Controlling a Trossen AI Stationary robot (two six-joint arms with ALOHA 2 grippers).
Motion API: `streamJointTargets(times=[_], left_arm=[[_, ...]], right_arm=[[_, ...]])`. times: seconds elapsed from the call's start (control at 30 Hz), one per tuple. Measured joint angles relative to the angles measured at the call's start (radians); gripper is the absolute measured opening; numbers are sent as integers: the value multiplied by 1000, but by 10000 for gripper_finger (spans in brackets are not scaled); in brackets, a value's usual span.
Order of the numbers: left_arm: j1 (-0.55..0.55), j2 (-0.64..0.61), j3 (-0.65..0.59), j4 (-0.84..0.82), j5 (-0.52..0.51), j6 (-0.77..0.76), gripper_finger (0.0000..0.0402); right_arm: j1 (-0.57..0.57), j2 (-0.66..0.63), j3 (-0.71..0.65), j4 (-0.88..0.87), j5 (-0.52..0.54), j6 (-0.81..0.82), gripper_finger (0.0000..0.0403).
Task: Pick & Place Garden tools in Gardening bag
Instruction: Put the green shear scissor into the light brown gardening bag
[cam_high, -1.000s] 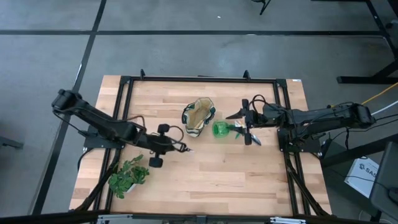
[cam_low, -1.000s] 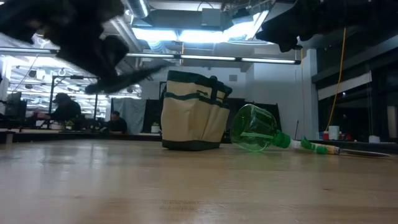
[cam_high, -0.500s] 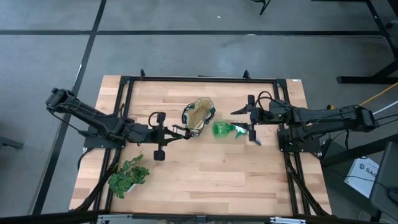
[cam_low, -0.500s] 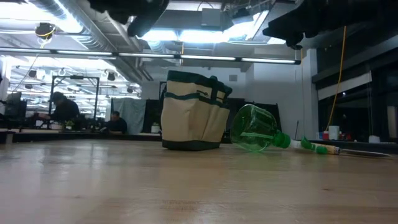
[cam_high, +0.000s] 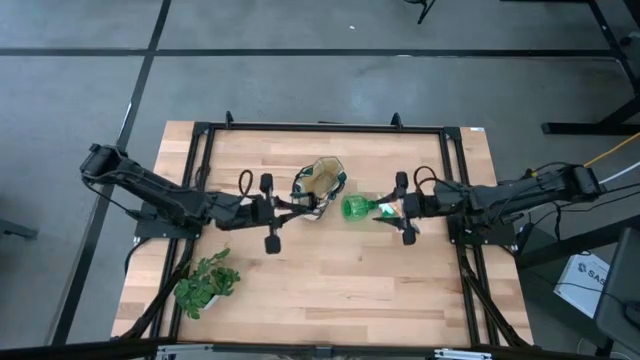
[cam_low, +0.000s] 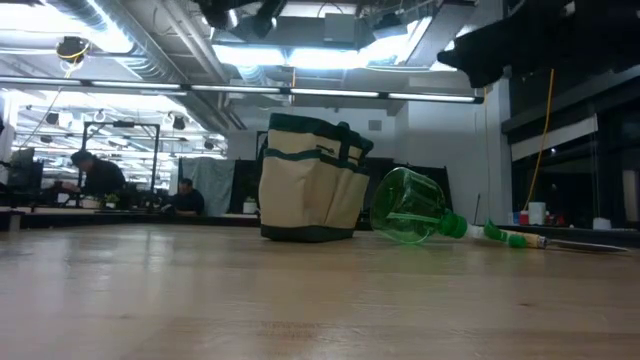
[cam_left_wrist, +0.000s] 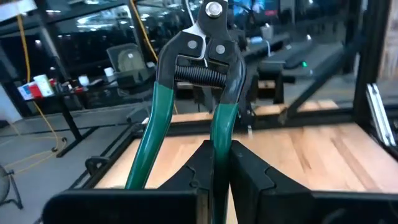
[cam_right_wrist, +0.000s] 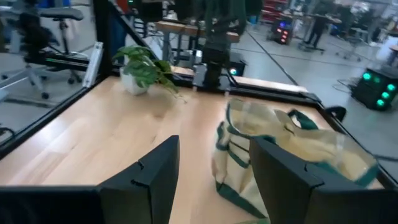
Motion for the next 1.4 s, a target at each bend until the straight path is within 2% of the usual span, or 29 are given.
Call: streamJointTargets(times=[0.23, 0.37, 0.57, 0.73, 1.13, 1.4], left_arm=[[55, 135, 0, 198, 2, -62, 24], [84, 183, 0, 295, 14, -81, 24], [105, 187, 0, 310, 9, -140, 24], [122, 182, 1, 362, 9, -165, 24], [132, 182, 1, 362, 8, -184, 24], [138, 190, 1, 351, -123, -201, 24]], right_arm=[[1, 0, -12, -13, 19, -28, 199], [0, 4, -12, 2, 88, -73, 199], [-11, 18, -12, 42, 106, -131, 199], [-11, 18, -12, 97, 36, -190, 199], [-11, 18, -12, 62, 31, -233, 199], [-11, 18, -12, 50, 28, -235, 199]])
